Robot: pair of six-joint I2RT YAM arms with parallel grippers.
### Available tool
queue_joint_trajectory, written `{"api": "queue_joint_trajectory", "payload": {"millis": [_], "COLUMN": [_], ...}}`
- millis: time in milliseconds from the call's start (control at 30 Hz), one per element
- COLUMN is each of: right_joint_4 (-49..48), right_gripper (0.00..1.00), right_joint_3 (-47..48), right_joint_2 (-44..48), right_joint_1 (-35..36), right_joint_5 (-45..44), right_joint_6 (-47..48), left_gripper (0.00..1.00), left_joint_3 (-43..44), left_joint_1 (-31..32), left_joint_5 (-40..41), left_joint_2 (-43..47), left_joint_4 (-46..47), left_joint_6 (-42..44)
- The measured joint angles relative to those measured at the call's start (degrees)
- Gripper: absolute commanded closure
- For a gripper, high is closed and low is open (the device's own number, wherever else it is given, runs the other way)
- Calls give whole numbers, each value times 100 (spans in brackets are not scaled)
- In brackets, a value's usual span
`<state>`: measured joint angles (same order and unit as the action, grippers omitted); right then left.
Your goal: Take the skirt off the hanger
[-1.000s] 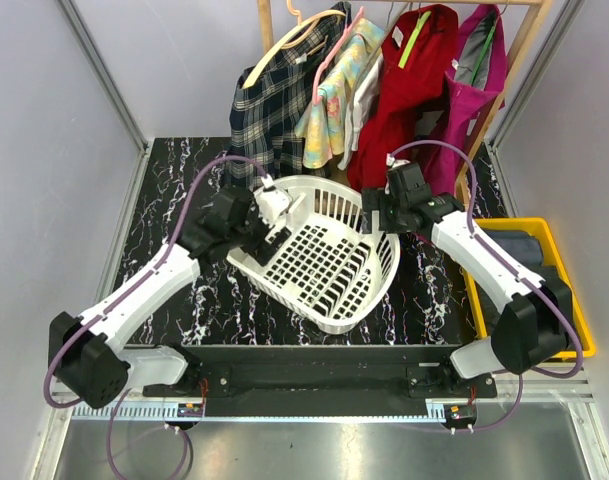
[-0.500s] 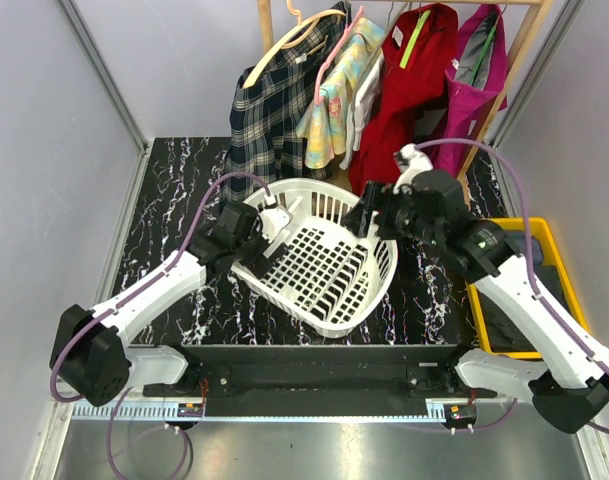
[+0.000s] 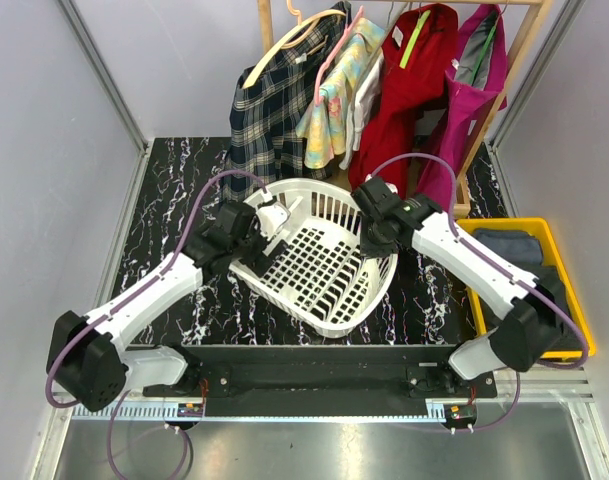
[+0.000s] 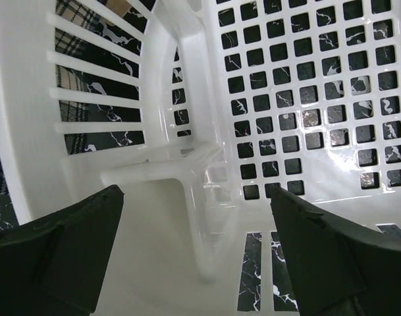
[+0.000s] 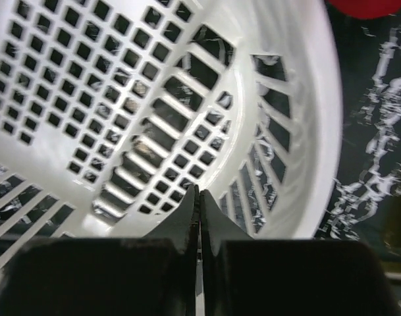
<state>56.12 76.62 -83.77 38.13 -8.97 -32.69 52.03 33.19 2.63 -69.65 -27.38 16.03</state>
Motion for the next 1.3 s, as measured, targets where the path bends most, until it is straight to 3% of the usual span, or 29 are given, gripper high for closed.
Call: {"api": "queue_joint_trajectory", "payload": {"millis": [333, 667, 1167, 1300], "right_joint_4": [905, 540, -28, -175], "right_gripper": [100, 100, 100, 89], "right_joint_3": [361, 402, 518, 549], "right_joint_2": [-374, -498, -1191, -1172], "right_joint_1": [-275, -1102, -1263, -1287], "right_joint_5": [-1095, -796, -822, -846], "right_joint_6": [52, 315, 737, 831], "left_gripper": [1, 1, 1, 1], "left_joint_3": [-472, -848, -588, -468], "left_joint_1": [0, 129, 356, 393], "left_joint_5": [111, 15, -861, -1102], "left_joint_2": [479, 1071, 1311, 1207], "left_joint_4": [149, 417, -448, -645], "left_joint_6": [155, 450, -293, -420]}}
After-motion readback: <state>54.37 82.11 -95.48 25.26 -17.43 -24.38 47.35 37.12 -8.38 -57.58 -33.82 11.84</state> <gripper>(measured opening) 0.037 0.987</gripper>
